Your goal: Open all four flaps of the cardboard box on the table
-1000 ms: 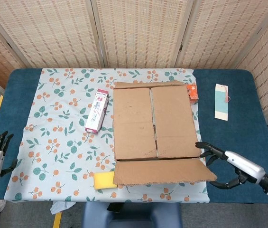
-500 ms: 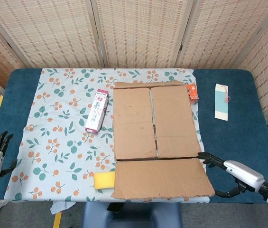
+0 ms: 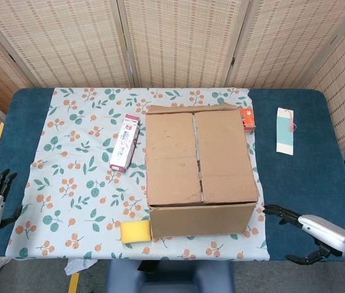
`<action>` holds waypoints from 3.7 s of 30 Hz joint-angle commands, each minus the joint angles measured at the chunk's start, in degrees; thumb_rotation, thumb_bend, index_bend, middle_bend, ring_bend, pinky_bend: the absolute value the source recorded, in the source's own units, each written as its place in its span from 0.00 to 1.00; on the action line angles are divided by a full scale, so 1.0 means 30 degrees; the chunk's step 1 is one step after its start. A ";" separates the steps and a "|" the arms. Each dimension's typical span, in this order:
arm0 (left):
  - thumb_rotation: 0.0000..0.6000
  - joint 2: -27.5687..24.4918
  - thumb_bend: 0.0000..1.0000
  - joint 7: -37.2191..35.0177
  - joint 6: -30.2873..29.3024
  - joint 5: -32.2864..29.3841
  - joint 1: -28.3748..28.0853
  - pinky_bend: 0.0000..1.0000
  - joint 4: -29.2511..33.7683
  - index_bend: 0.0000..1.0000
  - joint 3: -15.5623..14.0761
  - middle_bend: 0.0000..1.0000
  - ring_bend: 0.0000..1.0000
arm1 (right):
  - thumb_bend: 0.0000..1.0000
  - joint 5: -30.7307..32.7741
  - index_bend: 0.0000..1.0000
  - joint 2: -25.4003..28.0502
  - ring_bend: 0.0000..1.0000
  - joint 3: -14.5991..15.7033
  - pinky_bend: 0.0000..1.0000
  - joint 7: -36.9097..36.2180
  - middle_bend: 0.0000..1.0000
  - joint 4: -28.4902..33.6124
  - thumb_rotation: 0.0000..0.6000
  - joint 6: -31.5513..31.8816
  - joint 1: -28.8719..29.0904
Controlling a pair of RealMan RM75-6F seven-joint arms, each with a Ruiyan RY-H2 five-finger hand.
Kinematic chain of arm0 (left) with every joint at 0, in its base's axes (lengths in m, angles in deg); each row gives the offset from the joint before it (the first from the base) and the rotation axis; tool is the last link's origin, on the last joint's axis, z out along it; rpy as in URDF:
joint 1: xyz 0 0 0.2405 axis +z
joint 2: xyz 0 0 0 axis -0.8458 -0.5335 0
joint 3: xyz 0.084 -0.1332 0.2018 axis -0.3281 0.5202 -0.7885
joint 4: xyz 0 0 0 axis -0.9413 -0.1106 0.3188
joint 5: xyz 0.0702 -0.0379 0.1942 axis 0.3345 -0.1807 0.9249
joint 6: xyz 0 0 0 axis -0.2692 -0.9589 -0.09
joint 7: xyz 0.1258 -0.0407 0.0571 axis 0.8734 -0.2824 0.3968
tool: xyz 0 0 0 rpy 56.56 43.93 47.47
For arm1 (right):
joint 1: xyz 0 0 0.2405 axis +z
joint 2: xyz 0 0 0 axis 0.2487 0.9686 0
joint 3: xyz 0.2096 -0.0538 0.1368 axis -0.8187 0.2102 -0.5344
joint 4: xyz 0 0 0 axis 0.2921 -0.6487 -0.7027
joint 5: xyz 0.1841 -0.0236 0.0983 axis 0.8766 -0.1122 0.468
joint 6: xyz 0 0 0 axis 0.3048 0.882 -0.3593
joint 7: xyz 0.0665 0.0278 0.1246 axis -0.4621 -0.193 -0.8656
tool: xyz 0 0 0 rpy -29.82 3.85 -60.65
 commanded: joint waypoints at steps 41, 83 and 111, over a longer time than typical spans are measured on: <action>1.00 -0.0192 0.43 -0.1921 0.0071 0.0589 -0.0159 0.00 -0.0654 0.00 -0.0007 0.00 0.00 | 0.35 1.7611 0.60 -0.9395 0.00 -1.1250 0.00 2.9692 0.02 0.3463 0.77 -0.7114 0.4613; 1.00 -0.0399 0.46 -0.4076 -0.0463 0.1088 0.0015 0.00 -0.1377 0.00 0.0021 0.00 0.00 | 0.35 2.1714 0.45 -1.1675 0.00 -1.0188 0.00 3.3536 0.00 0.0812 0.30 -1.0473 0.8524; 1.00 -0.0265 0.69 -0.4095 -0.0420 0.1112 -0.0041 0.00 -0.1572 0.00 0.0009 0.00 0.00 | 0.35 2.2713 0.49 -0.9127 0.00 -0.9317 0.00 3.4132 0.00 0.2872 0.30 -0.8079 0.7971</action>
